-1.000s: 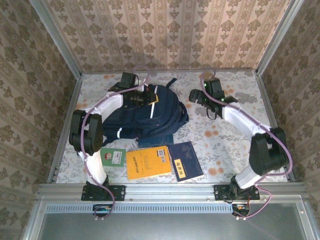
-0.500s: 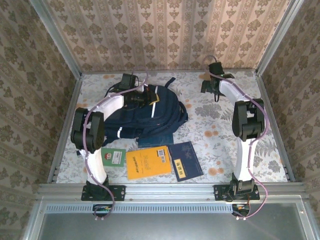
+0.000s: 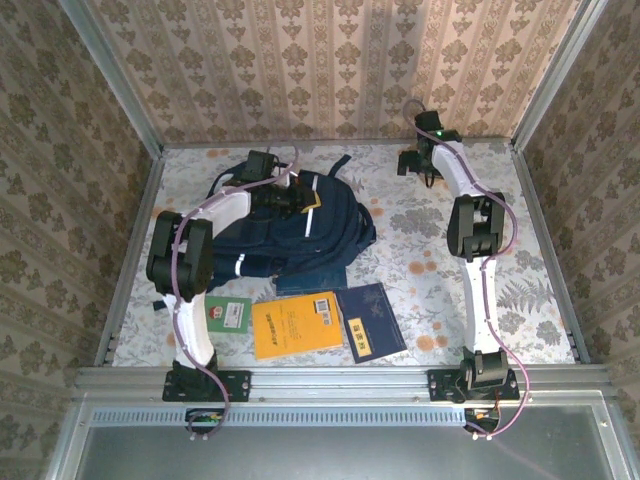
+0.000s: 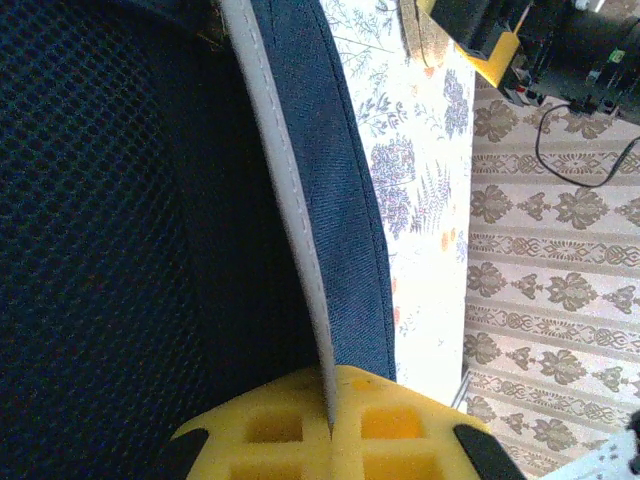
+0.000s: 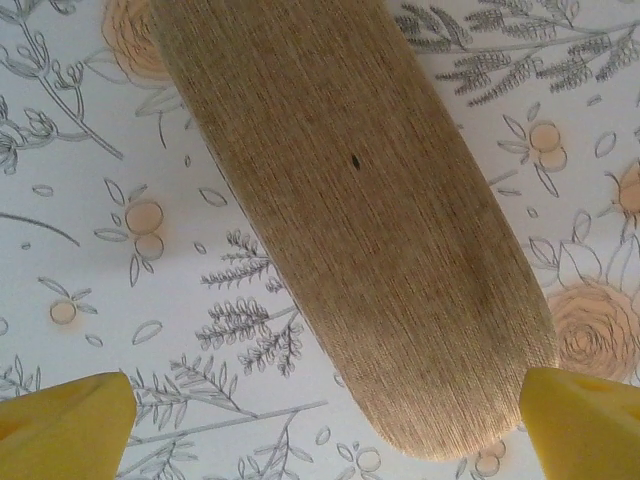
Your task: Pack books, pencil case, and school supplies into a backpack
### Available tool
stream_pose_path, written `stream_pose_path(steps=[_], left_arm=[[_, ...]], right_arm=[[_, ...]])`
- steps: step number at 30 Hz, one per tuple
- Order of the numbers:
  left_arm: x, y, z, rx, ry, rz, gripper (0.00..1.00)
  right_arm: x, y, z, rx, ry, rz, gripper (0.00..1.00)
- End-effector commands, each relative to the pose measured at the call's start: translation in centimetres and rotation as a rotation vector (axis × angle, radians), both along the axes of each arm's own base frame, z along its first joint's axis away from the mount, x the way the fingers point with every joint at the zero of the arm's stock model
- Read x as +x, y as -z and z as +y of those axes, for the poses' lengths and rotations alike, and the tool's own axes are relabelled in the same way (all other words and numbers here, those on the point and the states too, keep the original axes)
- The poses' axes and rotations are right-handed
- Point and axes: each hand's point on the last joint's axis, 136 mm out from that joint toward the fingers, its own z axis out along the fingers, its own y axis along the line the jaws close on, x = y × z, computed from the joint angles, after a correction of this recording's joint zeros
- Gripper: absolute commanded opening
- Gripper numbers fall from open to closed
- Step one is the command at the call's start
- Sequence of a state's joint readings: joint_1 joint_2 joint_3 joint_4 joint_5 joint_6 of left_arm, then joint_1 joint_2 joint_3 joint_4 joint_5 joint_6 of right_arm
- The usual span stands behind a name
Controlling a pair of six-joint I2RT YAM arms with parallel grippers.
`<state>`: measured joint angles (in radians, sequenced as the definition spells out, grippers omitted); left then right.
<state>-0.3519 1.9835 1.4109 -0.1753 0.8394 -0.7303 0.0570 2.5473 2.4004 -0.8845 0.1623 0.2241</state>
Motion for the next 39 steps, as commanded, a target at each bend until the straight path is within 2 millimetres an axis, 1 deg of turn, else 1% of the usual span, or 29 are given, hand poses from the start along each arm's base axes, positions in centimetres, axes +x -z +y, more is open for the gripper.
stream_pose_path(steps=[1, 6, 11, 16, 18, 20, 23, 28, 32, 35, 39], left_arm=[[0.9, -0.4, 0.3, -0.021, -0.011, -0.019, 0.00], [1.0, 0.0, 0.2, -0.028, -0.011, -0.007, 0.00], [1.0, 0.2, 0.2, -0.032, -0.010, 0.000, 0.00], [0.9, 0.5, 0.0, -0.031, -0.006, 0.007, 0.00], [1.0, 0.6, 0.0, -0.033, -0.006, 0.009, 0.00], [1.0, 0.7, 0.0, -0.035, -0.005, 0.012, 0.00], [1.0, 0.7, 0.0, -0.038, -0.004, 0.014, 0.00], [1.0, 0.7, -0.1, -0.043, -0.002, 0.016, 0.00], [1.1, 0.7, -0.1, -0.046, -0.002, 0.015, 0.00], [1.1, 0.6, -0.1, -0.048, -0.002, 0.013, 0.00], [1.1, 0.3, -0.1, -0.051, -0.001, 0.010, 0.00]], right_arm=[[-1.2, 0.2, -1.4, -0.098, 0.011, 0.079, 1.00], [-0.5, 0.2, -2.0, -0.103, 0.007, 0.060, 1.00], [-0.6, 1.8, -2.6, -0.048, 0.022, 0.089, 1.00], [-0.8, 3.6, -2.2, 0.026, 0.008, 0.122, 1.00], [-1.0, 4.1, -2.1, 0.034, 0.006, 0.132, 1.00], [-1.0, 4.5, -1.6, 0.061, -0.005, 0.138, 0.98], [-0.8, 4.5, -1.1, 0.074, -0.018, 0.132, 0.90], [-0.4, 3.8, -0.7, 0.079, -0.026, 0.109, 0.71], [-0.4, 3.6, -0.4, 0.074, -0.035, 0.108, 0.58], [-0.6, 3.4, 0.0, 0.063, -0.042, 0.115, 0.53], [-1.2, 2.6, 0.7, 0.043, -0.038, 0.119, 0.47]])
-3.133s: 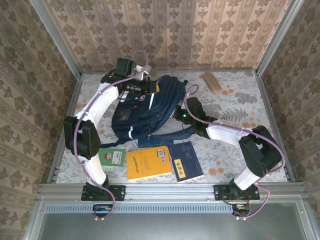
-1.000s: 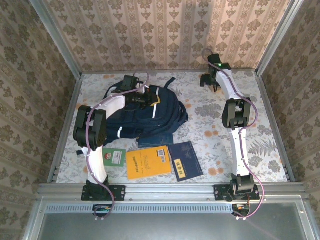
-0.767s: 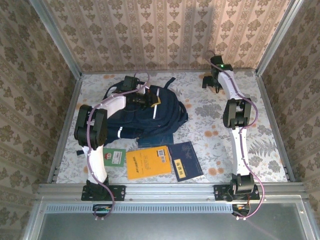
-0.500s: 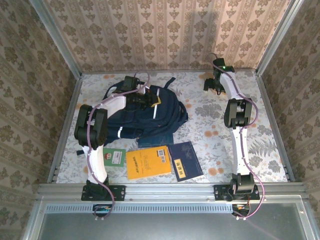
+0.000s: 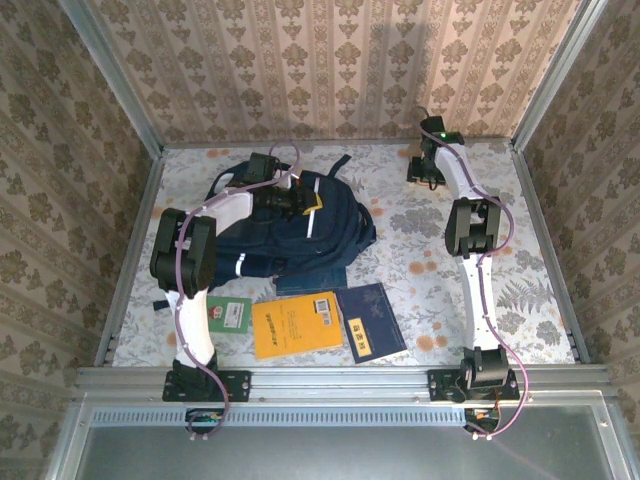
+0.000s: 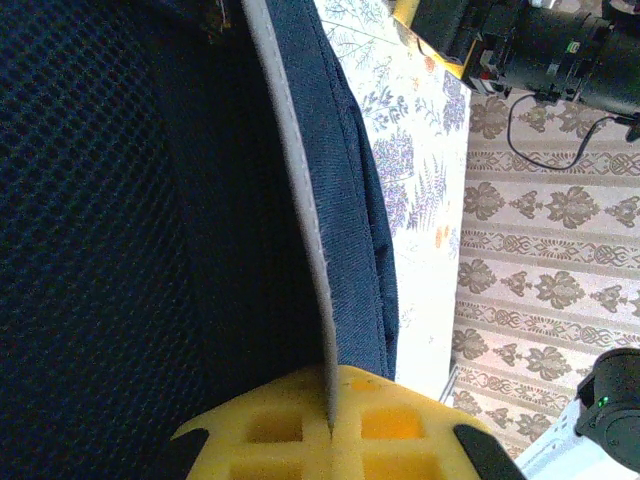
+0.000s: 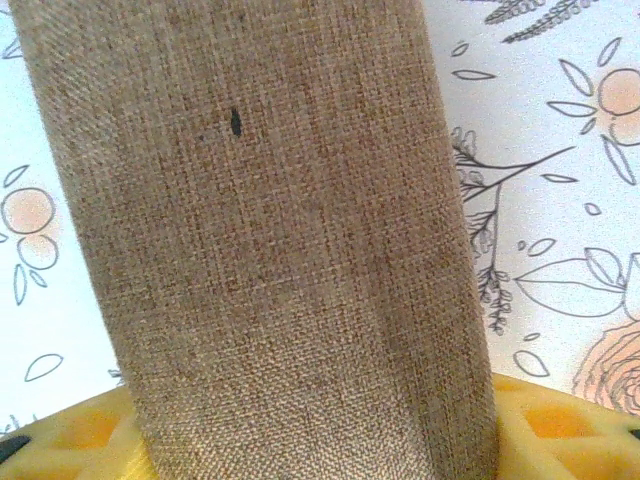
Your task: Pack books, pencil case, and school supplies into a backpack
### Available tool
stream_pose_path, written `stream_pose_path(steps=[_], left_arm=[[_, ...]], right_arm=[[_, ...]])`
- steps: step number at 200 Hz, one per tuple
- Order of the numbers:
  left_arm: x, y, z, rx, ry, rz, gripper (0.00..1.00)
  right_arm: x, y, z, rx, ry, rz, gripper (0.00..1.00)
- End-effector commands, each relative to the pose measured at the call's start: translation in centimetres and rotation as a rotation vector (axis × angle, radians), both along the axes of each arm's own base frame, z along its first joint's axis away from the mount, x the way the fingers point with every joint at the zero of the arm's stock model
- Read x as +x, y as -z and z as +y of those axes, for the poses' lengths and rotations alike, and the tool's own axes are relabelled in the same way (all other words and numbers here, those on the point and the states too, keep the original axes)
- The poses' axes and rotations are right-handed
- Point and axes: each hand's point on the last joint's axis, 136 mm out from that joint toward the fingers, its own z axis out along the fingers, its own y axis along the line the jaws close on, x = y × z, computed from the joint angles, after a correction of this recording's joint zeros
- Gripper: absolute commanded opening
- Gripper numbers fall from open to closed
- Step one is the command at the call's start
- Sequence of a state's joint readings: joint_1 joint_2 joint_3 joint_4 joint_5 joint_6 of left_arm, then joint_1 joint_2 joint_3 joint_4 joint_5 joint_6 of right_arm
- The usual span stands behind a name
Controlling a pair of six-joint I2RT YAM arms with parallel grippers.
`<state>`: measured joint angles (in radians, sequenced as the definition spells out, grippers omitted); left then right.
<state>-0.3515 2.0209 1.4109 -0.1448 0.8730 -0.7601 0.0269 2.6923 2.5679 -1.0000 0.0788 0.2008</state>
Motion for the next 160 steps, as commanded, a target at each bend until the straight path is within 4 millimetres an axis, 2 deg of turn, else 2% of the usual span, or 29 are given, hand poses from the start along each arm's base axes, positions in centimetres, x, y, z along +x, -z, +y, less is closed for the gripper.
stream_pose_path(steps=[1, 40, 76, 90, 108, 160], left_arm=[[1.0, -0.9, 0.3, -0.026, -0.010, -0.034, 0.00], [0.9, -1.4, 0.4, -0.021, -0.011, -0.045, 0.00], [0.8, -1.6, 0.3, -0.019, -0.013, -0.048, 0.00], [0.6, -1.8, 0.1, -0.022, -0.009, -0.050, 0.00], [0.3, -2.0, -0.3, -0.025, -0.001, -0.049, 0.00], [-0.7, -2.2, -1.3, -0.010, 0.033, -0.063, 0.00]], right_arm=[[-1.2, -1.5, 1.2, -0.027, -0.007, 0.020, 0.46], [-2.7, -5.0, 2.4, -0.074, 0.056, -0.001, 0.46], [-6.0, -7.7, 5.1, -0.074, 0.088, -0.084, 0.49], [-8.1, -8.5, 6.2, -0.051, 0.112, -0.125, 0.50], [-11.2, -8.9, 6.3, -0.082, 0.157, -0.131, 0.50], [-22.6, -6.1, 6.3, -0.071, 0.233, -0.073, 0.51]])
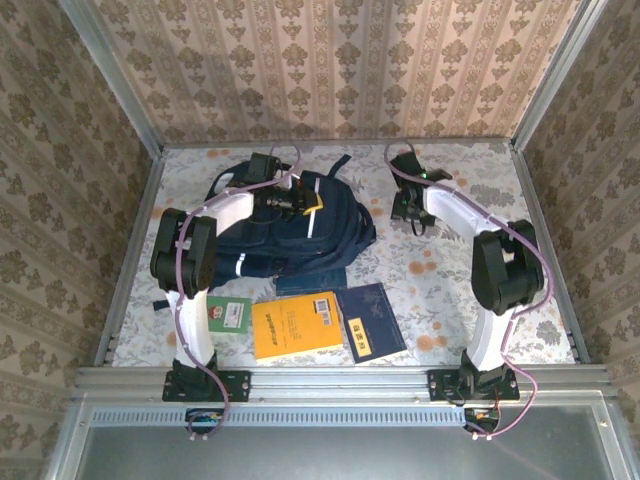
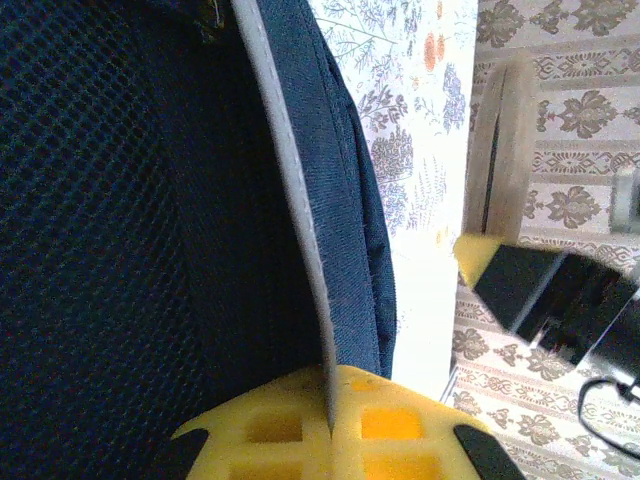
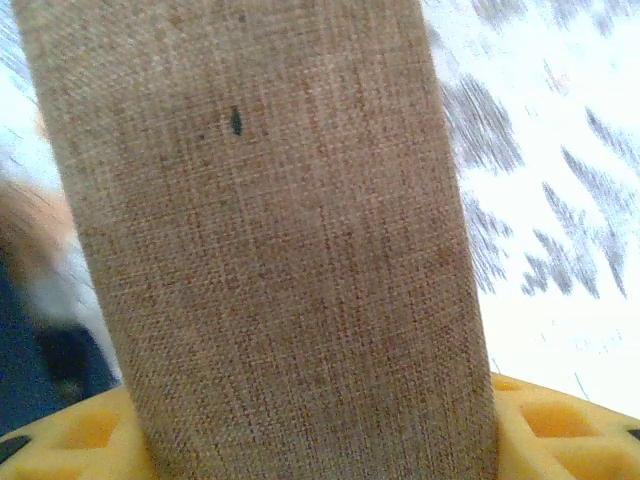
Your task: Pack books, pencil case, and school supplies into a backpack
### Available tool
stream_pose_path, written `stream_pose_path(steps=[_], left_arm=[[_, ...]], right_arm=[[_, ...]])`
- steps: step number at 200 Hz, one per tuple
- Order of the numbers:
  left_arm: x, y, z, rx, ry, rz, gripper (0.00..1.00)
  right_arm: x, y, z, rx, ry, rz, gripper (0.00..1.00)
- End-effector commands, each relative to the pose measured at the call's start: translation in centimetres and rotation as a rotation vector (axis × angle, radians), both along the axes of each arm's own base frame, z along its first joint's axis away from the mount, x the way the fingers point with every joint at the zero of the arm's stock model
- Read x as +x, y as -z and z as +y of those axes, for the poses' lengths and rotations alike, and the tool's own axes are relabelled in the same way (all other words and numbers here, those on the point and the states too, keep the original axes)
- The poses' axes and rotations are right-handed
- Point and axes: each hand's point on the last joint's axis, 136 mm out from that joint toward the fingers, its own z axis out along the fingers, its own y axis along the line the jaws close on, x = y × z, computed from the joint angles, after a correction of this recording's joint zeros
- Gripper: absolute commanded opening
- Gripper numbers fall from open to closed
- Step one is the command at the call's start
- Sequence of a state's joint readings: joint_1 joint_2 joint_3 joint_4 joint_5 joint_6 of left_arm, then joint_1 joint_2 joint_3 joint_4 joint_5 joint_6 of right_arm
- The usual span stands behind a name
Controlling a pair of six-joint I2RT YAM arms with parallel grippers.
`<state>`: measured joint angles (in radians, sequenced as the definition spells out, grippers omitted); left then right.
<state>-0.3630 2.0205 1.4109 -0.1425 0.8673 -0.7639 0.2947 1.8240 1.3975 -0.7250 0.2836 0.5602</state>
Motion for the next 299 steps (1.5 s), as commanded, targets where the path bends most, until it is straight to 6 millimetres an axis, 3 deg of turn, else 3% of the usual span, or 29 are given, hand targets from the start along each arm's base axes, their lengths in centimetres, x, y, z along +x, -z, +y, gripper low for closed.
stream_pose_path(steps=[1, 22, 46, 61, 88, 157, 227, 241, 299], left_arm=[[-0.5, -2.3, -0.9, -0.013, 0.028, -0.063, 0.00], [-1.0, -2.3, -1.5, -0.005, 0.049, -0.066, 0.00], [-1.5, -2.3, -1.9, 0.000, 0.066, -0.067, 0.00], [-1.7, -2.4, -2.1, 0.009, 0.077, -0.076, 0.00], [-2.0, -2.2, -2.2, 0.025, 0.090, -0.084, 0.00], [-2.7, -2.0, -2.6, 0.042, 0.115, -0.090, 0.00], [-2.5, -2.1, -2.4, 0.040, 0.111, -0.092, 0.00], [-2.5, -2.1, -2.3, 0.040, 0.110, -0.092, 0.00], [-2.4, -2.0, -2.2, 0.036, 0.107, -0.088, 0.01]], right_arm=[[-4.2, 0.9, -0.8, -0.009, 0.099, -0.023, 0.51], [-8.5, 1.5, -1.0, 0.020, 0.115, -0.017, 0.51], [-12.2, 2.0, -0.5, 0.055, 0.093, -0.003, 0.52], [-13.9, 2.1, -0.3, 0.059, 0.078, 0.006, 0.55], [-16.2, 4.1, 0.2, 0.112, 0.073, 0.060, 0.62], [-16.6, 7.9, 0.2, 0.079, 0.056, 0.127, 0.72], [-15.5, 8.3, -0.4, 0.074, 0.046, 0.137, 0.94], [-14.4, 8.3, -0.2, 0.094, 0.034, 0.117, 0.96], [-12.6, 7.9, -1.4, 0.118, 0.080, 0.105, 0.96]])
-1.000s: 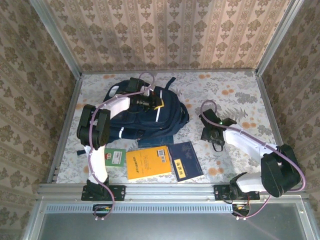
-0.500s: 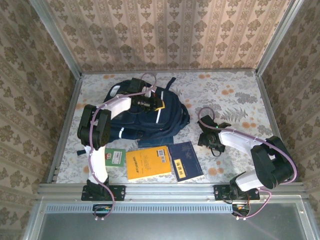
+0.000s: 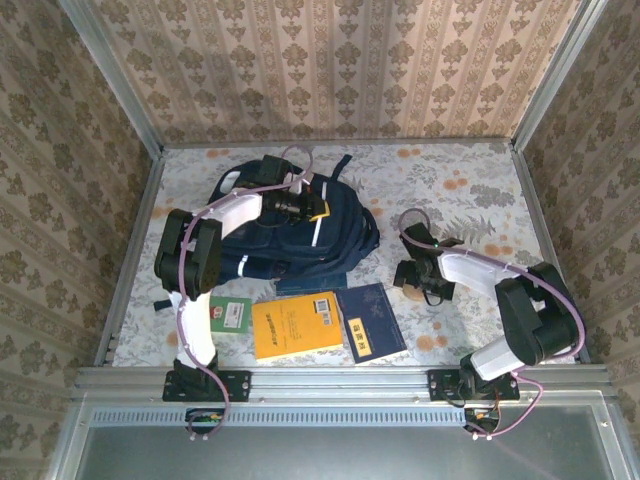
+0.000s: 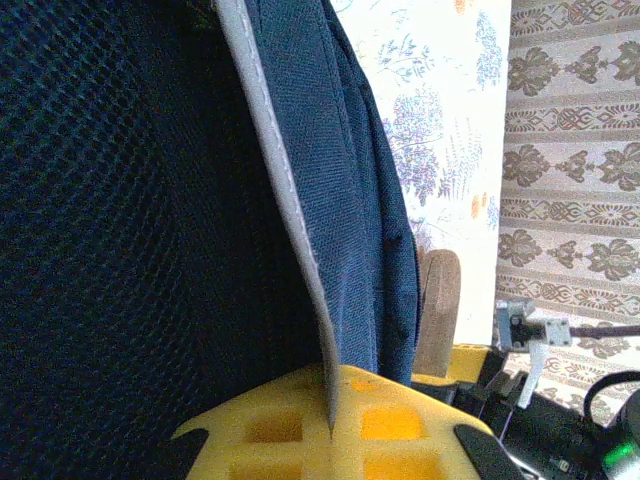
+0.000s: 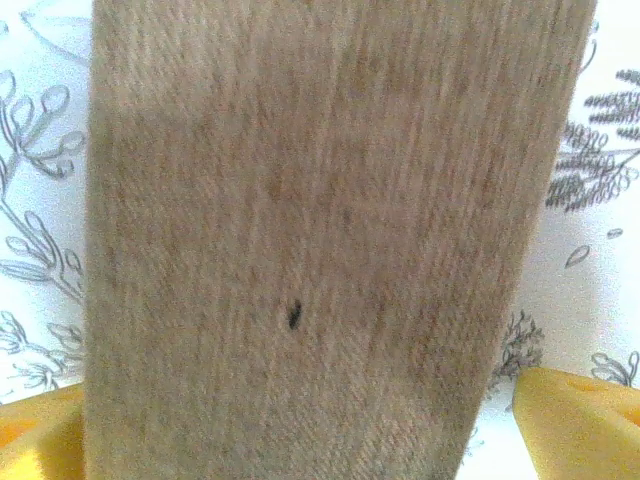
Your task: Pack books, pencil case, and school supplies into a backpack
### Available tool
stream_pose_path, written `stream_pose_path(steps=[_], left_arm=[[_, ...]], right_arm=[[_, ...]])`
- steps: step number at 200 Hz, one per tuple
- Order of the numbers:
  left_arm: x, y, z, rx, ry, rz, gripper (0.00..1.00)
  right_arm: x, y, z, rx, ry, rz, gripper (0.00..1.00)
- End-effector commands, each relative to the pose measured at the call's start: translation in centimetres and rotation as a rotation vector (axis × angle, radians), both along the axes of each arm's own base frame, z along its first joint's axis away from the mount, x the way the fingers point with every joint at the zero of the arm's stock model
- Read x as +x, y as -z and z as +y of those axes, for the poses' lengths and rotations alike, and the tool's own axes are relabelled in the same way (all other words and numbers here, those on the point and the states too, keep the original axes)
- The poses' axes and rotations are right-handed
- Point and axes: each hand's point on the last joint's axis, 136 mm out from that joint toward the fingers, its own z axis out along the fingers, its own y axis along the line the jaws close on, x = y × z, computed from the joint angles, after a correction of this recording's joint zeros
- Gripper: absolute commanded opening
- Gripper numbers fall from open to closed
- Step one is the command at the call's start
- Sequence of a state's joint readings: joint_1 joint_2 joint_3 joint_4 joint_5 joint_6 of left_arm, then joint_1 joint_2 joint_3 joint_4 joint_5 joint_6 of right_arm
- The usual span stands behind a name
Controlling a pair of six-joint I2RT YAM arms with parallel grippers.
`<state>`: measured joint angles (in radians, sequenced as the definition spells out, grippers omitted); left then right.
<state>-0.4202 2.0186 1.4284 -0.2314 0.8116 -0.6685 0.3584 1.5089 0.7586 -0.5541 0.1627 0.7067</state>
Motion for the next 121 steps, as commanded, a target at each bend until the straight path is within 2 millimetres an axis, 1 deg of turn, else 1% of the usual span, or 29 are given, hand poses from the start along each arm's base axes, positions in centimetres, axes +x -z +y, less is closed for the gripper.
stream_pose_path(steps=[1, 25, 54, 71, 99, 121], left_arm=[[-0.4, -3.0, -0.7, -0.042, 0.039, -0.053, 0.01], [-0.3, -2.9, -0.6, -0.045, 0.036, -0.049, 0.01], [-0.2, -2.9, -0.4, -0.049, 0.029, -0.046, 0.01], [-0.2, -2.9, -0.5, -0.050, 0.030, -0.046, 0.01], [-0.1, -3.1, -0.5, -0.056, 0.032, -0.050, 0.00], [-0.2, -3.4, -0.5, -0.058, 0.035, -0.055, 0.00]], right_arm=[[2.3, -0.4, -0.8, 0.010, 0.042, -0.056, 0.96], [2.9, -0.2, -1.5, 0.055, 0.085, -0.059, 0.96], [4.0, -0.5, -1.2, 0.080, 0.087, -0.077, 0.94], [4.3, -0.6, -0.9, 0.097, 0.087, -0.082, 0.86], [4.6, -0.8, -0.7, 0.098, 0.082, -0.093, 0.66], [4.7, -1.4, -0.7, 0.097, 0.070, -0.104, 0.56]])
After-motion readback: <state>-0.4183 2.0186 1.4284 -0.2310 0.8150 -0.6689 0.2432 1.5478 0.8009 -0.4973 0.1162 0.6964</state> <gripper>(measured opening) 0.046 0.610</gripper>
